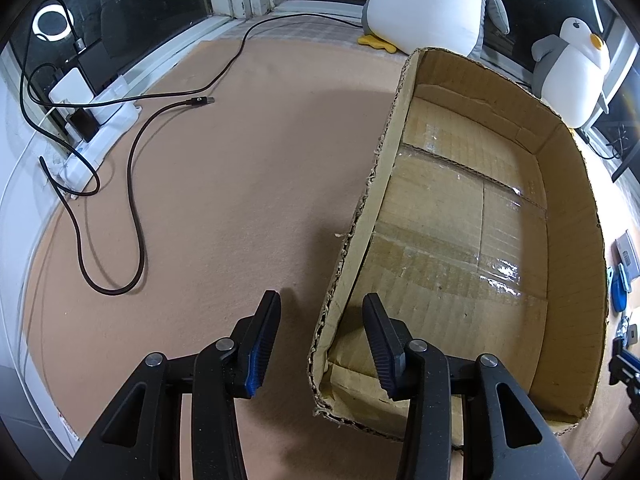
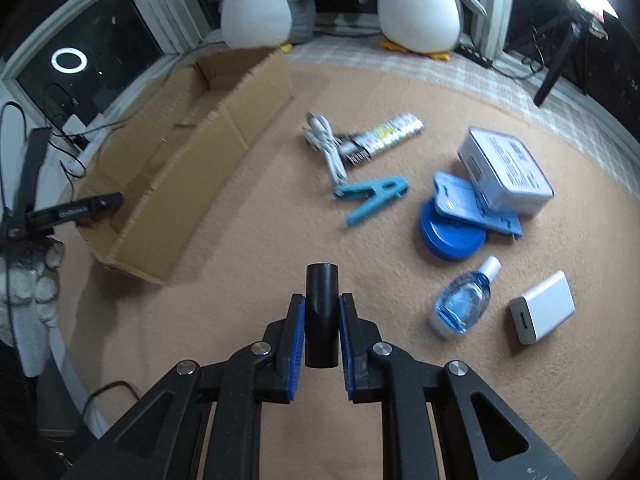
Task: Organize rigid objects
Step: 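Carry the black cylinder into the cardboard box and open the right tool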
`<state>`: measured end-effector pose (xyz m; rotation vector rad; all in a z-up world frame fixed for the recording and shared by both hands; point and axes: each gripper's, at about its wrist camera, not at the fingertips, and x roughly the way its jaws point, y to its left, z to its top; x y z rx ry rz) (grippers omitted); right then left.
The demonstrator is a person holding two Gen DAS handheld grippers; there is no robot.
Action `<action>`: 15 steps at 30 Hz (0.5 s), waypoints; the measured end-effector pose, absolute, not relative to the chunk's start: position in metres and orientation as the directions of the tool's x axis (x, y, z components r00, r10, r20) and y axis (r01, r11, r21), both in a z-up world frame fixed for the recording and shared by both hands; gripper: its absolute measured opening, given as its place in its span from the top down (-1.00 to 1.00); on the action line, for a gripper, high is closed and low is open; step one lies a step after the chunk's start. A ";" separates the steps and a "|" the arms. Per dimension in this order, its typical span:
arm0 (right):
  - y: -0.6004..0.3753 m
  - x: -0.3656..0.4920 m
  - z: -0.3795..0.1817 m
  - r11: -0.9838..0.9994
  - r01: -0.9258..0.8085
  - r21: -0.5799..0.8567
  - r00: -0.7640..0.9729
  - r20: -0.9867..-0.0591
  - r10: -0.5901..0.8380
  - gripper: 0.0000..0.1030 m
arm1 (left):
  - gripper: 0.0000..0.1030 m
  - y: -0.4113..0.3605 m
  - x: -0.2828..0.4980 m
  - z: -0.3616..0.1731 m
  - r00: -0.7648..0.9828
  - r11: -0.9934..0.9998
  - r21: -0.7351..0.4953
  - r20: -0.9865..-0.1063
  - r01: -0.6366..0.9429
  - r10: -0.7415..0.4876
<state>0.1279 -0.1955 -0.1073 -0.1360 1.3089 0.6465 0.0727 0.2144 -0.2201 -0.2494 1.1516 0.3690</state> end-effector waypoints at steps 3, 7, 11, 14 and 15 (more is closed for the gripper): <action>-0.181 0.125 -0.089 0.796 -0.534 0.285 0.126 -0.904 0.409 0.71 | 0.10 0.215 0.073 -0.220 0.358 0.912 -0.004 -0.921 -0.409 0.157; -0.158 0.120 -0.070 0.760 -0.568 0.316 0.130 -0.877 0.462 0.71 | 0.10 0.215 0.073 -0.220 0.358 0.913 -0.003 -0.920 -0.408 0.157; -0.127 0.114 -0.056 0.719 -0.609 0.335 0.125 -0.854 0.505 0.71 | 0.10 0.214 0.073 -0.219 0.360 0.913 0.000 -0.919 -0.408 0.161; -0.108 0.112 -0.051 0.698 -0.631 0.337 0.123 -0.846 0.520 0.71 | 0.10 0.213 0.074 -0.220 0.361 0.913 -0.001 -0.919 -0.407 0.160; -0.103 0.112 -0.051 0.694 -0.637 0.335 0.123 -0.845 0.521 0.71 | 0.11 0.213 0.074 -0.220 0.361 0.913 -0.001 -0.919 -0.408 0.160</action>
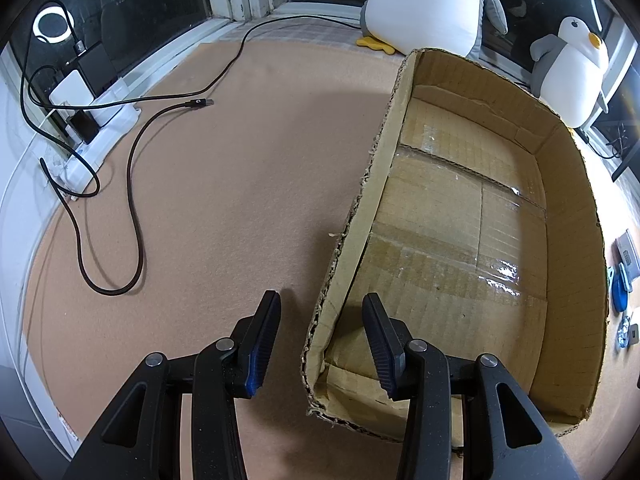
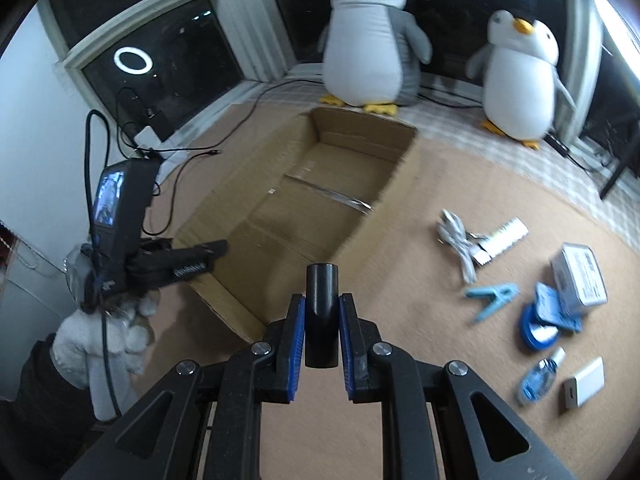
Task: Organize rigid objects
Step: 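Carry the black cylinder into the cardboard box and open the right tool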
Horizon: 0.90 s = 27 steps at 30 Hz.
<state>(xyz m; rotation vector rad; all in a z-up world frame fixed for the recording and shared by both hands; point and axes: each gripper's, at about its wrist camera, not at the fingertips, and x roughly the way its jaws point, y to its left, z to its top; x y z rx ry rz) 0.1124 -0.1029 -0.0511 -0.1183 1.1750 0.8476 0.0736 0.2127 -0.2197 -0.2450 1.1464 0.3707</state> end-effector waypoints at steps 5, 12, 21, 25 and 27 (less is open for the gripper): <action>-0.078 0.110 -0.051 0.670 -0.666 0.327 0.112 -0.844 0.524 0.71 | 0.11 0.210 0.074 -0.220 0.363 0.914 0.001 -0.917 -0.406 0.163; -0.051 0.112 -0.057 0.645 -0.698 0.312 0.098 -0.850 0.517 0.71 | 0.11 0.210 0.074 -0.220 0.363 0.914 0.001 -0.917 -0.406 0.163; -0.024 0.113 -0.072 0.626 -0.722 0.295 0.072 -0.868 0.492 0.71 | 0.11 0.207 0.075 -0.219 0.364 0.914 0.002 -0.917 -0.406 0.163; -0.020 0.113 -0.079 0.625 -0.723 0.295 0.061 -0.874 0.483 0.71 | 0.11 0.207 0.075 -0.220 0.366 0.913 -0.002 -0.916 -0.408 0.161; -0.019 0.113 -0.082 0.624 -0.727 0.288 0.060 -0.878 0.475 0.71 | 0.11 0.208 0.075 -0.220 0.367 0.913 -0.003 -0.916 -0.409 0.161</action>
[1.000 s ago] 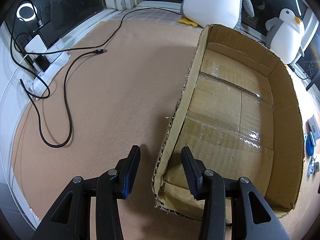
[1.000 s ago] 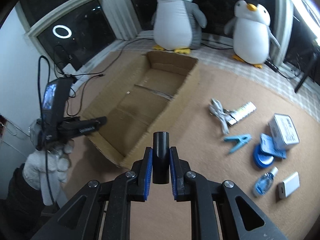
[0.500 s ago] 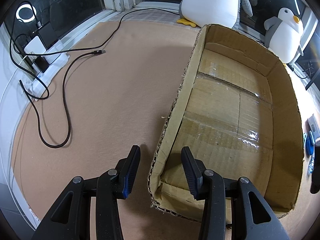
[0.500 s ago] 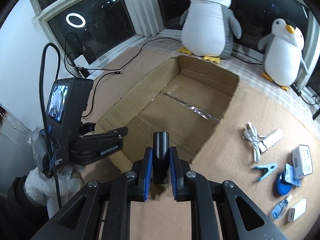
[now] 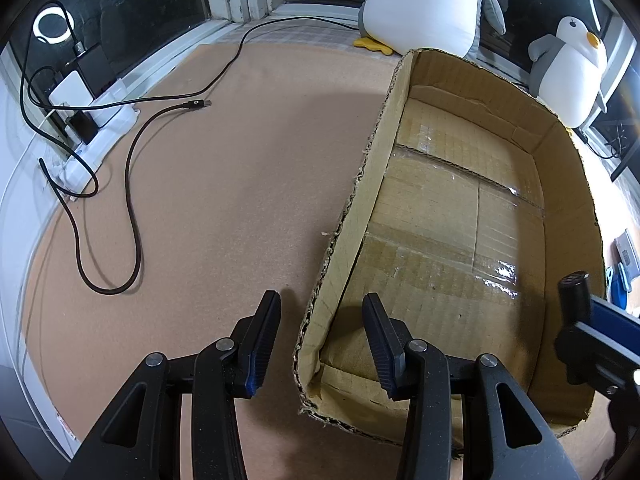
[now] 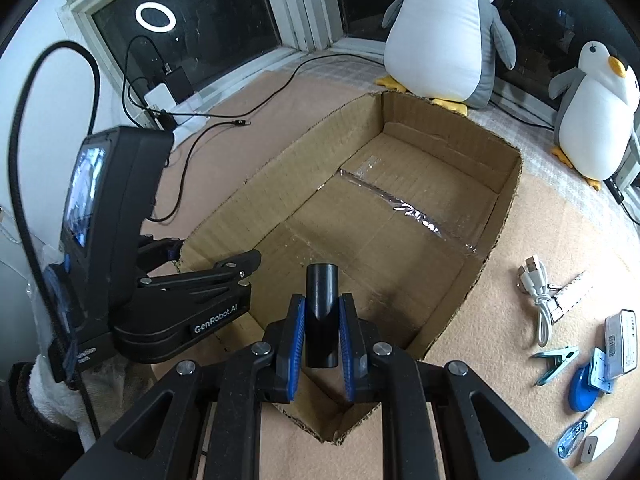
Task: Organize rigid objects
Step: 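Carry the black cylinder into the cardboard box and open the right tool, then move the right tool back and grasp the blue eye-drop bottle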
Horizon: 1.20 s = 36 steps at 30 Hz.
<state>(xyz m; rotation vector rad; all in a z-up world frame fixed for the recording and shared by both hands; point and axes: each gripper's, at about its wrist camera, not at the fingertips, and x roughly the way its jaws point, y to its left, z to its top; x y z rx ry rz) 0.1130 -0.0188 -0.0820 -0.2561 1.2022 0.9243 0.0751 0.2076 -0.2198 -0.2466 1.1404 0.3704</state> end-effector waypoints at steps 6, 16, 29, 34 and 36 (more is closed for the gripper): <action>-0.016 0.110 -0.083 0.619 -0.737 0.272 0.068 -0.881 0.468 0.70 | 0.11 0.208 0.075 -0.220 0.367 0.914 -0.001 -0.916 -0.407 0.162; -0.018 0.111 -0.073 0.624 -0.737 0.259 0.102 -0.870 0.482 0.05 | 0.11 0.207 0.074 -0.221 0.366 0.915 0.007 -0.915 -0.402 0.168; -0.059 0.115 -0.047 0.681 -0.680 0.273 0.166 -0.846 0.506 0.04 | 0.11 0.205 0.075 -0.221 0.364 0.917 0.018 -0.915 -0.398 0.176; -0.091 0.119 -0.042 0.722 -0.633 0.280 0.198 -0.843 0.500 0.03 | 0.11 0.204 0.076 -0.221 0.362 0.917 0.023 -0.915 -0.398 0.180; -0.109 0.122 -0.041 0.746 -0.605 0.277 0.215 -0.846 0.489 0.03 | 0.11 0.204 0.076 -0.221 0.361 0.917 0.024 -0.915 -0.399 0.180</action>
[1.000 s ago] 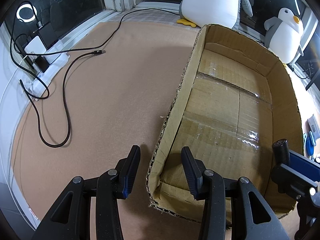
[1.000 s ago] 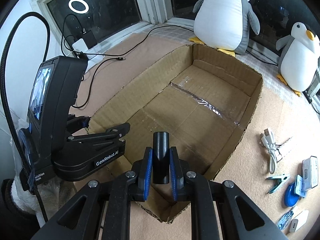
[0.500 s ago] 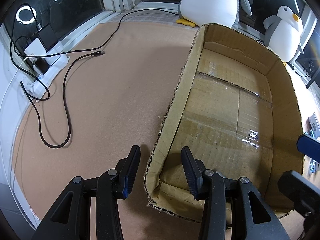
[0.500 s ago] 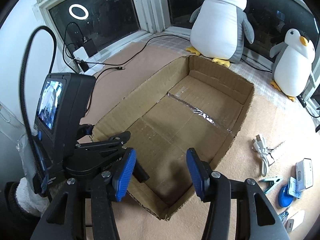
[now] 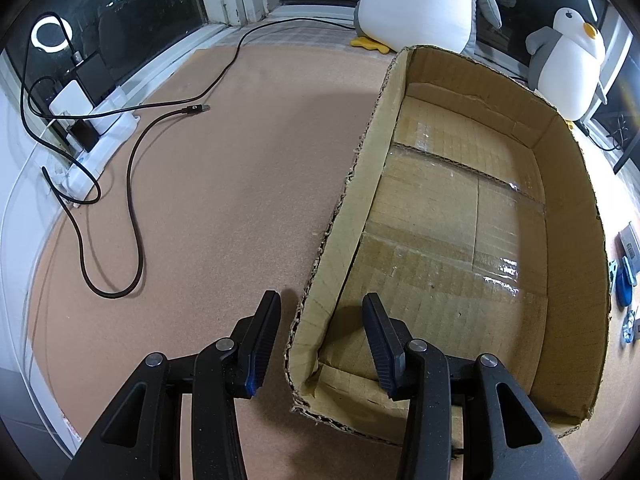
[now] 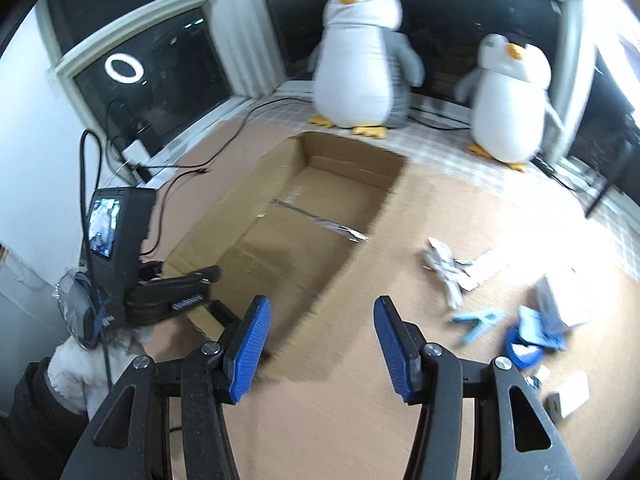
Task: Organize rigid objects
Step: 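Move the right tool back and grasp the blue eye-drop bottle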
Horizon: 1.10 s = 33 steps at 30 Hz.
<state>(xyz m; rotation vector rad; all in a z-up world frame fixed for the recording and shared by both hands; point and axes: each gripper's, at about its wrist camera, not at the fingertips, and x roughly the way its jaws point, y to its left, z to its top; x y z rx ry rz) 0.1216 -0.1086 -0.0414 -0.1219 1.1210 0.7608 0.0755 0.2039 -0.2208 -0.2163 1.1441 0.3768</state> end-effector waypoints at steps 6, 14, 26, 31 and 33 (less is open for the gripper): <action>-0.173 0.131 -0.050 0.827 -0.484 0.284 0.250 -0.861 0.442 0.03 | 0.11 0.203 0.076 -0.221 0.361 0.917 0.023 -0.915 -0.399 0.180; -0.255 0.147 -0.082 0.909 -0.281 0.307 0.241 -0.895 0.377 0.02 | 0.11 0.202 0.076 -0.221 0.361 0.917 0.024 -0.915 -0.399 0.181; -0.280 0.158 -0.127 0.934 -0.170 0.313 0.147 -0.929 0.338 0.03 | 0.11 0.201 0.076 -0.221 0.362 0.915 0.022 -0.915 -0.402 0.180; -0.275 0.164 -0.137 0.946 -0.152 0.287 0.138 -0.941 0.308 0.03 | 0.11 0.201 0.076 -0.221 0.362 0.915 0.020 -0.915 -0.402 0.179; -0.273 0.165 -0.141 0.950 -0.151 0.274 0.134 -0.946 0.294 0.03 | 0.11 0.201 0.076 -0.221 0.362 0.915 0.021 -0.915 -0.402 0.180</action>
